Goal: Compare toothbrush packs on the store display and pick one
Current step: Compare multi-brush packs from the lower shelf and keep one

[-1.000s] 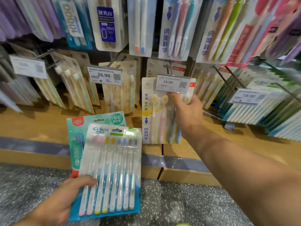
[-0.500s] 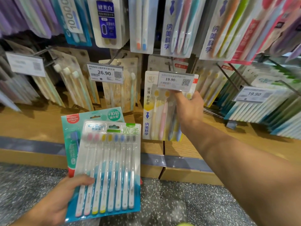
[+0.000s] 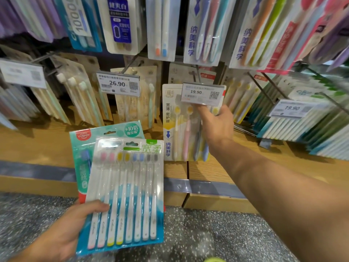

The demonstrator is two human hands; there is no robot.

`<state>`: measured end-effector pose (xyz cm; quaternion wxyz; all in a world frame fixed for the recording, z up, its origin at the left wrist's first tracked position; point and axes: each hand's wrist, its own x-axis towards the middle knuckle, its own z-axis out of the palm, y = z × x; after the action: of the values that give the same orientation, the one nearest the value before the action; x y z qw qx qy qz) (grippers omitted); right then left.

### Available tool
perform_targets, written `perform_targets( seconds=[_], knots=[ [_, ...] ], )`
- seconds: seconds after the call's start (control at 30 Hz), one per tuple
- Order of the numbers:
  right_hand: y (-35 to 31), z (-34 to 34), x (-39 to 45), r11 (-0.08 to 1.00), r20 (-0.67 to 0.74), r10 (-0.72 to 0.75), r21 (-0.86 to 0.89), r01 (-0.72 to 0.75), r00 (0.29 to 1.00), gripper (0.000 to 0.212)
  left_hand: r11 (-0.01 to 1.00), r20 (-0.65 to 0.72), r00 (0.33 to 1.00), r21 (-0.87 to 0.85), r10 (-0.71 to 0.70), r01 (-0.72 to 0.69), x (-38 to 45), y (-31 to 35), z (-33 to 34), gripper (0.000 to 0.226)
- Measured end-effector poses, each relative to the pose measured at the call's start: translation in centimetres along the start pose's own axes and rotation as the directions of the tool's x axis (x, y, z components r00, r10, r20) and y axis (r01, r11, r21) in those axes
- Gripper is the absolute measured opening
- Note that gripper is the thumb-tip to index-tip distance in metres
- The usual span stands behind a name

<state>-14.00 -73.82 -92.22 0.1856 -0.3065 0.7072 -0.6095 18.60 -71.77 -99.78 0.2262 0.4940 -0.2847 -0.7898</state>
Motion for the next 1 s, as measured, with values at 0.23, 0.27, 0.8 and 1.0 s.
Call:
perform_targets(
  seconds=[0.23, 0.27, 0.8, 1.0],
  knots=[
    [0.1, 0.3, 0.3, 0.996, -0.005, 0.056, 0.067, -0.055, 0.998, 0.029, 0.997, 0.039, 0.997, -0.03, -0.071, 0.072, -0.3, 0.1, -0.5, 0.046],
    [0.1, 0.4, 0.4, 0.995, 0.001, 0.064, 0.077, -0.064, 0.998, 0.031, 0.996, 0.042, 0.996, -0.024, -0.082, 0.083, -0.3, 0.2, -0.7, 0.046],
    [0.2, 0.6, 1.9, 0.991, -0.016, 0.122, 0.052, -0.121, 0.992, 0.022, 0.997, -0.033, 0.996, -0.002, -0.079, 0.079, 0.1, 0.4, -0.6, 0.047],
    [0.0, -0.1, 2.3, 0.989, -0.032, 0.146, 0.024, -0.145, 0.989, 0.031, 0.999, -0.059, 0.998, 0.047, -0.025, 0.027, -0.6, 0.6, 1.0, 0.045]
  ],
)
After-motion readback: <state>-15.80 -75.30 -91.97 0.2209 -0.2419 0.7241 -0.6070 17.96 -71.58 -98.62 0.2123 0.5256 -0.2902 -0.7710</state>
